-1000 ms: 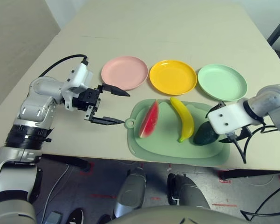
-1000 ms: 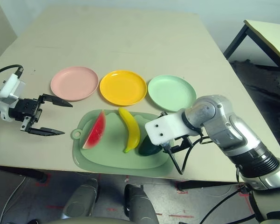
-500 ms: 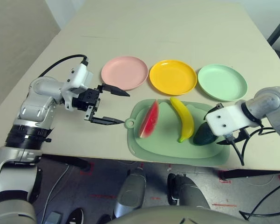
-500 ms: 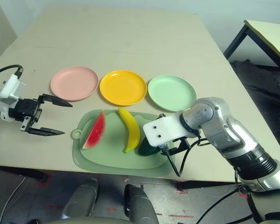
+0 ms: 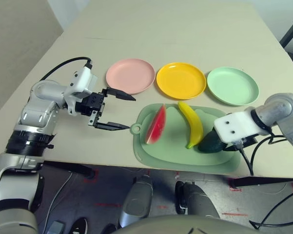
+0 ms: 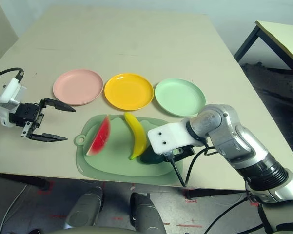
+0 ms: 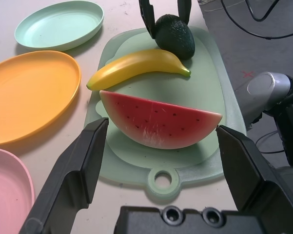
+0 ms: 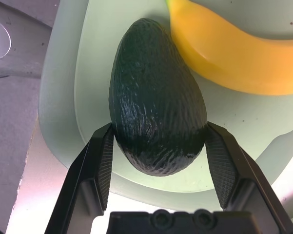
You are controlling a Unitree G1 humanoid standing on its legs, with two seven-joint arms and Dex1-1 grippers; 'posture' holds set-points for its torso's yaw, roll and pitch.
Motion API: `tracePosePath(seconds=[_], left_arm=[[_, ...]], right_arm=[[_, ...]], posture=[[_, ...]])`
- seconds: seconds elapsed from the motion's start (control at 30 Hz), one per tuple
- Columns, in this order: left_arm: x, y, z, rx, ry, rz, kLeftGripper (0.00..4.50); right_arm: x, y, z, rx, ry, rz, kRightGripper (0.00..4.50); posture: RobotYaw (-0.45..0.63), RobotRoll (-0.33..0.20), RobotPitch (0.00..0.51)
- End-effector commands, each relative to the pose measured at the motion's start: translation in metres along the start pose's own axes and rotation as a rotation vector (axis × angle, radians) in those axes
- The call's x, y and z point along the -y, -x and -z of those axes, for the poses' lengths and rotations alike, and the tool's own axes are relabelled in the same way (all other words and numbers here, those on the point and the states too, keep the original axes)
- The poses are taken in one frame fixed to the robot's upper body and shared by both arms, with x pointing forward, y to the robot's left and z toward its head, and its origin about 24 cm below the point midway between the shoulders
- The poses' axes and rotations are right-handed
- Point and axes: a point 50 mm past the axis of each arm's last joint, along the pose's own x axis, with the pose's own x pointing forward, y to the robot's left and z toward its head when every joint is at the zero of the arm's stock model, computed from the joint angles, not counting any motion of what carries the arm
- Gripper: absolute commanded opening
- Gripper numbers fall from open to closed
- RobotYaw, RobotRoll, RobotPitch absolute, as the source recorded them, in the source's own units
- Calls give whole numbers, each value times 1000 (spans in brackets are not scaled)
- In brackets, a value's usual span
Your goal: Place the fruits into color-matched plates.
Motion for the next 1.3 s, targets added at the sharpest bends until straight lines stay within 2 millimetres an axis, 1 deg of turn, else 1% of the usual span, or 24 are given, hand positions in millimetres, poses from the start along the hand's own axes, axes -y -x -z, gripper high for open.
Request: tracePosePath(seconds=[0.03, 0.1, 0.23, 0.33, 0.43, 0.53, 0.57, 0.7, 0.8, 0.83, 0.9, 0.97, 1.0, 1.07, 1.17, 1.23, 1.3], left_arm=[[-1, -2, 1, 8, 6, 6, 4500], [-2, -2, 0, 23, 11, -1, 4500], [-7, -5, -2, 43, 72, -62, 4500], [-11, -13, -4, 50, 113, -119, 4500], [-16, -21, -2, 36, 138, -184, 4500], [-24, -31, -3, 28, 149, -290, 4500], [-26, -34, -3, 31, 154, -314, 4500], [-30, -39, -7, 58, 166, -359, 4500], [-30, -39, -5, 44, 160, -363, 4500], [-29, -38, -5, 41, 160, -365, 4500], [-29, -36, -3, 32, 157, -368, 4500], [-28, -32, -1, 22, 151, -362, 4500], [-28, -29, 0, 14, 146, -354, 4500], [-28, -24, 1, 3, 136, -335, 4500], [-24, -18, 2, -11, 117, -266, 4500], [-20, -16, 3, -30, 100, -198, 4500], [-17, -14, 3, -40, 86, -137, 4500]], right_arm=[[7, 13, 5, -24, -10, 20, 3031], [15, 24, 8, -40, -21, 51, 3031], [52, 58, 30, -130, -82, 245, 3031], [67, 67, 49, -180, -125, 316, 3031], [77, 66, 65, -204, -167, 359, 3031], [83, 57, 89, -257, -224, 417, 3031], [84, 55, 94, -264, -235, 427, 3031], [86, 43, 109, -282, -262, 467, 3031], [89, 42, 113, -295, -259, 501, 3031], [91, 44, 113, -303, -244, 509, 3031], [94, 47, 111, -316, -209, 523, 3763], [100, 54, 105, -310, -169, 541, 4300], [104, 57, 98, -287, -145, 540, 4441], [111, 60, 82, -225, -91, 522, 4441], [115, 57, 49, -143, 74, 437, 4441], [109, 49, 28, -97, 193, 357, 4441], [99, 40, 11, -56, 276, 288, 4441]], posture=[[212, 0, 152], [212, 0, 152], [217, 0, 149], [220, 0, 146], [223, 0, 147], [231, 0, 150], [234, 0, 150], [244, 0, 152], [246, 0, 151], [246, 0, 151], [245, 0, 151], [245, 0, 151], [231, 0, 150], [224, 0, 151], [217, 0, 153], [217, 0, 153], [217, 0, 156]])
